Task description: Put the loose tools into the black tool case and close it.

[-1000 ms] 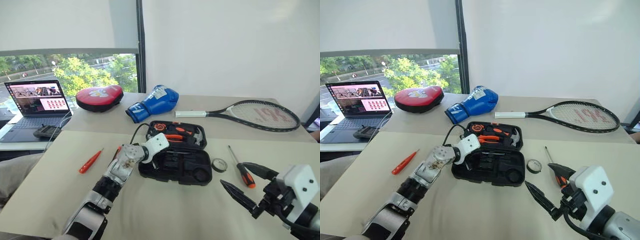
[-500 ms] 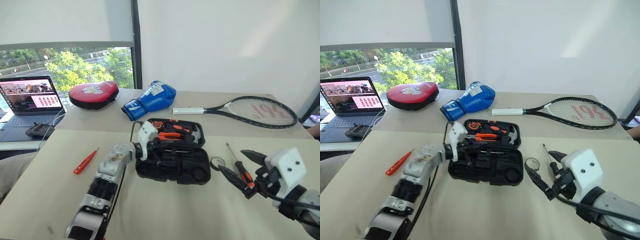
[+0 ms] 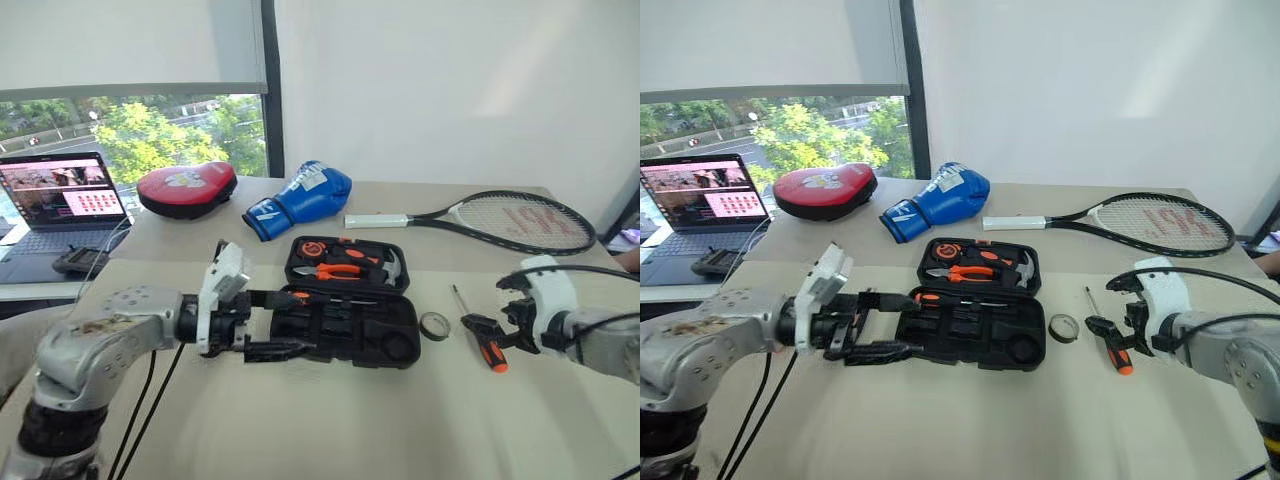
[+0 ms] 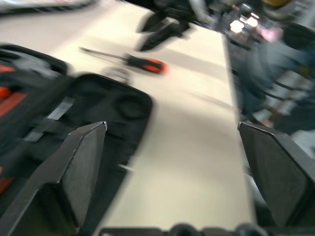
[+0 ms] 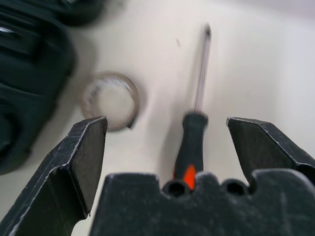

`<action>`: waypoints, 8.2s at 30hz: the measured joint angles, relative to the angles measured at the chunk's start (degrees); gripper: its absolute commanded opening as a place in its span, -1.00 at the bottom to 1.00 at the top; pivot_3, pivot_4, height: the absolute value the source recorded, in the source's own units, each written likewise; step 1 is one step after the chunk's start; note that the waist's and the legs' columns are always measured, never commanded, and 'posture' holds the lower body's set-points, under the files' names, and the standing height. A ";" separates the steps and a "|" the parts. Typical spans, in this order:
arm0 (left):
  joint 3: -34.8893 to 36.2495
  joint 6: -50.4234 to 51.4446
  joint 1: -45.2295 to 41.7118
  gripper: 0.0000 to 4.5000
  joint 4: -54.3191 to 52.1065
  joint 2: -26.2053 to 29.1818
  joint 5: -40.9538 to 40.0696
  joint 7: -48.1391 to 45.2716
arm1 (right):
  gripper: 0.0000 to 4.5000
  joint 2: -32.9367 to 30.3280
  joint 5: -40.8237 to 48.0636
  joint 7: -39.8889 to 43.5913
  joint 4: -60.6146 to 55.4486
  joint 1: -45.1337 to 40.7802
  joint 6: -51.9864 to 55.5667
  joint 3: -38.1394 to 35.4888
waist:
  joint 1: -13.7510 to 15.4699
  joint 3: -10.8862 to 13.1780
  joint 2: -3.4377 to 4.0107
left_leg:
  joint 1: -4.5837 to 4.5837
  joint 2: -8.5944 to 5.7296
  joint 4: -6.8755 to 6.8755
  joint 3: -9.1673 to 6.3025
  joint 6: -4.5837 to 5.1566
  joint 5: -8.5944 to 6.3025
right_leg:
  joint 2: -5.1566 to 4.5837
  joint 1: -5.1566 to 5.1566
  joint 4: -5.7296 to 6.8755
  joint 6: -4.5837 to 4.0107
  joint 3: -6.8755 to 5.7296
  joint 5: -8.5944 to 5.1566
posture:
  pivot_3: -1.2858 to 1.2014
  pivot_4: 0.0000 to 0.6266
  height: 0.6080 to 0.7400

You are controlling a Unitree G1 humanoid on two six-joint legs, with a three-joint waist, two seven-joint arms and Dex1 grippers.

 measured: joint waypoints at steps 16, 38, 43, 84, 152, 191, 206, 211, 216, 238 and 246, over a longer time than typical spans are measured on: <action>0.78 -6.53 8.37 0.99 -2.71 -0.20 -0.06 7.45 | -0.66 -3.58 -21.16 21.21 9.02 -0.17 -18.90 14.94 | 0.09 0.18 0.29 | 0.00 -0.06 -0.02 0.05 -0.10 0.06 | 0.04 -0.03 0.00 0.24 0.00 0.05 | 0.03 -0.52 1.00; 15.49 -17.65 23.68 0.99 2.55 2.75 -1.68 -1.59 | -0.66 20.44 -52.63 62.22 32.58 -38.42 -50.87 49.75 | -0.83 0.98 0.26 | -0.06 0.05 -0.78 -0.06 -0.73 0.46 | 0.26 -0.43 0.02 -0.22 -0.21 0.10 | 0.03 -0.52 1.00; 15.89 -17.68 24.55 0.99 2.48 2.75 -1.65 -1.15 | -0.66 22.41 -54.40 65.35 36.12 -39.56 -51.26 49.15 | -1.21 0.98 0.26 | 0.00 0.11 -0.80 -0.10 -0.83 0.46 | 0.29 -0.42 0.05 -0.22 -0.32 0.09 | 0.03 -0.52 1.00; 11.95 -21.22 20.12 0.99 7.22 2.70 2.05 -0.35 | -0.98 36.56 -56.06 23.56 0.33 -3.01 -39.57 26.81 | -1.66 1.01 0.30 | 0.46 0.20 -0.92 -0.03 -1.17 0.58 | 0.45 -0.30 0.26 -0.41 -0.12 0.15 | 0.03 -0.52 1.00; -31.64 -43.99 -32.35 -0.80 59.93 -10.16 42.61 -21.93 | 1.00 9.34 5.09 31.57 -44.62 43.82 -34.87 -29.26 | 1.42 1.24 -0.40 | 0.16 0.07 -0.34 0.06 0.08 -0.14 | 0.29 -0.04 0.11 -0.07 -0.15 0.02 | 0.03 -0.52 1.00; -28.18 -56.56 -38.78 0.06 78.17 -21.70 53.95 -27.42 | 1.00 7.51 5.74 26.85 -47.15 68.35 -53.26 -35.42 | 1.50 1.24 -0.40 | -0.07 0.10 0.42 0.02 0.62 -0.45 | 0.03 0.01 0.13 0.37 -0.05 0.14 | 0.03 -0.52 1.00; -12.33 -27.85 -18.22 -0.97 45.72 -25.21 40.99 -4.91 | 1.00 7.66 4.36 26.74 -47.13 63.64 -52.97 -32.82 | 1.55 1.22 -0.36 | 0.05 0.10 0.40 -0.07 0.46 -0.37 | -0.03 0.11 0.16 0.40 -0.02 0.14 | 0.03 -0.52 1.00; -13.11 -29.84 -11.56 -0.97 42.69 -28.04 42.32 4.45 | 1.00 7.75 4.33 26.51 -47.12 62.54 -51.94 -32.01 | 1.63 1.21 -0.36 | 0.06 0.10 0.37 -0.10 0.38 -0.33 | -0.05 0.09 0.16 0.34 -0.01 0.18 | 0.03 -0.52 1.00; -17.22 -30.52 -8.64 -0.97 40.26 -28.21 45.64 10.07 | 1.00 7.73 4.35 26.40 -47.11 62.16 -50.98 -31.75 | 1.82 1.14 -0.28 | 0.18 0.11 0.34 -0.12 0.37 -0.34 | -0.06 0.22 0.14 0.31 -0.02 0.20 | 0.03 -0.52 1.00; 3.97 -2.19 -3.80 0.92 15.38 -20.35 32.32 31.81 | 1.00 5.44 3.28 30.51 -41.31 52.24 -49.92 -25.68 | 1.51 1.10 -0.18 | 0.72 0.21 0.10 -0.16 0.18 -0.35 | 0.06 0.68 0.07 0.24 -0.06 0.11 | 0.03 -0.52 1.00; 1.97 12.91 0.26 0.99 14.02 -17.19 34.33 38.87 | 1.00 4.87 2.11 32.24 -38.37 46.99 -49.25 -21.97 | 1.70 1.13 -0.23 | 0.69 0.20 0.08 -0.17 -0.27 -0.11 | 0.07 0.65 0.08 0.25 -0.07 0.09 | 0.03 -0.52 1.00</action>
